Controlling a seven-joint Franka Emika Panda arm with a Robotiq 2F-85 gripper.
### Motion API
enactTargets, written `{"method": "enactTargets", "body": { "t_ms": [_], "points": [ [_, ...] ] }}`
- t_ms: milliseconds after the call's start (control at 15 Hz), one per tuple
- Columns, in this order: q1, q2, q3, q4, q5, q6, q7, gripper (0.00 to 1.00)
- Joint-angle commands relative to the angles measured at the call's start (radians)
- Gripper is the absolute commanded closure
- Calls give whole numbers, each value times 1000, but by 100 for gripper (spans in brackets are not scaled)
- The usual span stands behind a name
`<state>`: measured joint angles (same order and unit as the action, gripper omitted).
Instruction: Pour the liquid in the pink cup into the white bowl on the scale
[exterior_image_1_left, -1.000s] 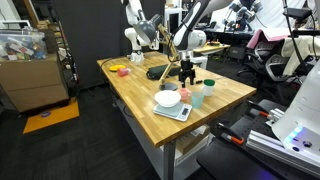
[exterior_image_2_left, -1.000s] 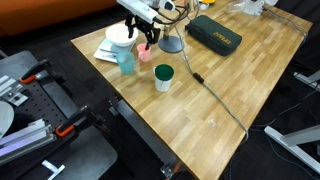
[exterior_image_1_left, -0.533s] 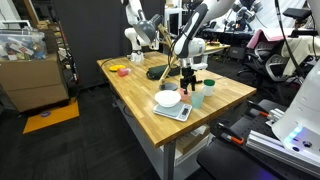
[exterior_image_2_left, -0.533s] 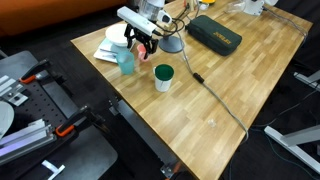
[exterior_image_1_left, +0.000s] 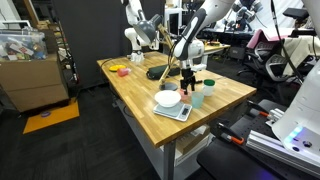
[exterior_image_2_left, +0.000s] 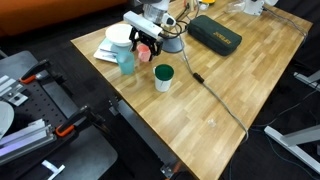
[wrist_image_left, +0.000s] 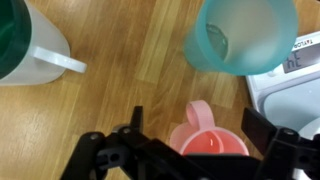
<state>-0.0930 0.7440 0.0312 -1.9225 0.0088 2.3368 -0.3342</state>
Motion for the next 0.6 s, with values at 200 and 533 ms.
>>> {"method": "enactTargets", "body": {
  "t_ms": [200,533],
  "points": [
    [-36,89,29,96,-2,-19,-43,2],
    [-38,90,28,97,-2,-13,-39,0]
  ]
}}
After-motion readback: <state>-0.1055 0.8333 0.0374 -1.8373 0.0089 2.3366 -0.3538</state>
